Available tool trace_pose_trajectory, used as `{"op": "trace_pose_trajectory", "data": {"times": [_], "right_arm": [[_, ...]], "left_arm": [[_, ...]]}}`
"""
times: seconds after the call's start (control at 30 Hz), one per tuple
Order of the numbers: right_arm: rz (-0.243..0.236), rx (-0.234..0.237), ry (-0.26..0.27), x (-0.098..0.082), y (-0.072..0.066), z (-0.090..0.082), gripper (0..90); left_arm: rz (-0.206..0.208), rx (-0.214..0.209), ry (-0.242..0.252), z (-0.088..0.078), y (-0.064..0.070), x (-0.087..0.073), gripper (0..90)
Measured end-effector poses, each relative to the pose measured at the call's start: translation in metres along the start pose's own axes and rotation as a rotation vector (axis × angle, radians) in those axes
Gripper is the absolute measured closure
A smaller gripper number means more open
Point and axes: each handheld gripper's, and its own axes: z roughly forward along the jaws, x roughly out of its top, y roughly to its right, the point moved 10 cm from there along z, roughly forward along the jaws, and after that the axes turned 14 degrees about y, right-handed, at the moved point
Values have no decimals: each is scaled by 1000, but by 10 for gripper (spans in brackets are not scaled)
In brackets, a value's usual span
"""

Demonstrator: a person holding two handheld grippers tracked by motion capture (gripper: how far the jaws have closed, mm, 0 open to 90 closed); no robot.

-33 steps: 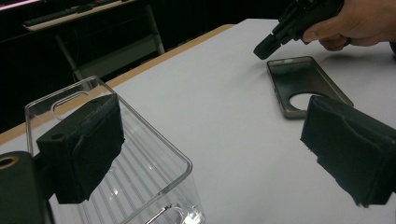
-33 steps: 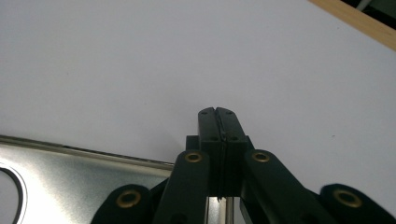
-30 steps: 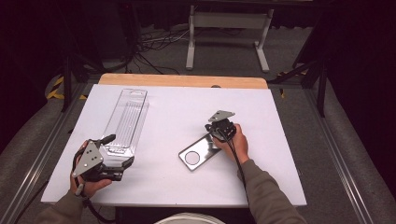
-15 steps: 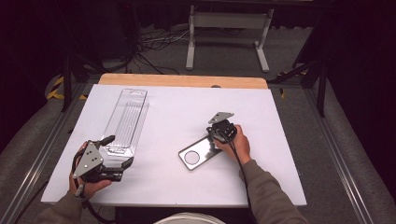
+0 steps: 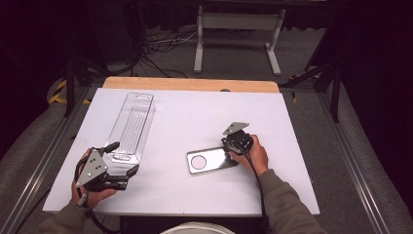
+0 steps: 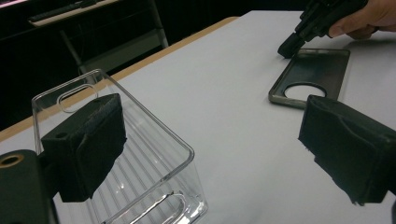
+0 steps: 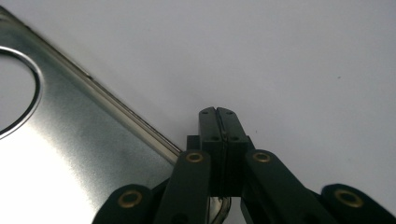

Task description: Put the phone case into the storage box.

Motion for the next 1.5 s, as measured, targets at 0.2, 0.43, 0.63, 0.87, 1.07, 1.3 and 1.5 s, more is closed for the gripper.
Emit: {"op": "trace_pose_trajectory", "data": {"times": [0.2, 0.43, 0.63, 0.87, 1.07, 1.3, 1.5], "right_arm": [[-2, 23, -27, -9, -11, -19, 900], [-53, 52, -42, -17, -28, -36, 900], [-85, 116, -50, -23, -48, -52, 900], [-89, 180, -48, -27, -70, -64, 900], [-110, 226, -47, -27, -85, -69, 900], [-125, 274, -35, -24, -100, -69, 900], [-129, 281, -37, -24, -101, -69, 900]], "left_arm": [[0, 0, -7, -2, 0, -1, 79], [1, 2, -7, -2, 0, 0, 78], [1, -4, -6, -1, 1, 0, 78], [-4, -8, -8, -1, 2, 0, 78], [-11, -12, -7, -1, 3, 0, 78], [-6, -11, -4, 0, 2, 0, 78], [-9, -15, -11, 0, 3, -1, 78]]}}
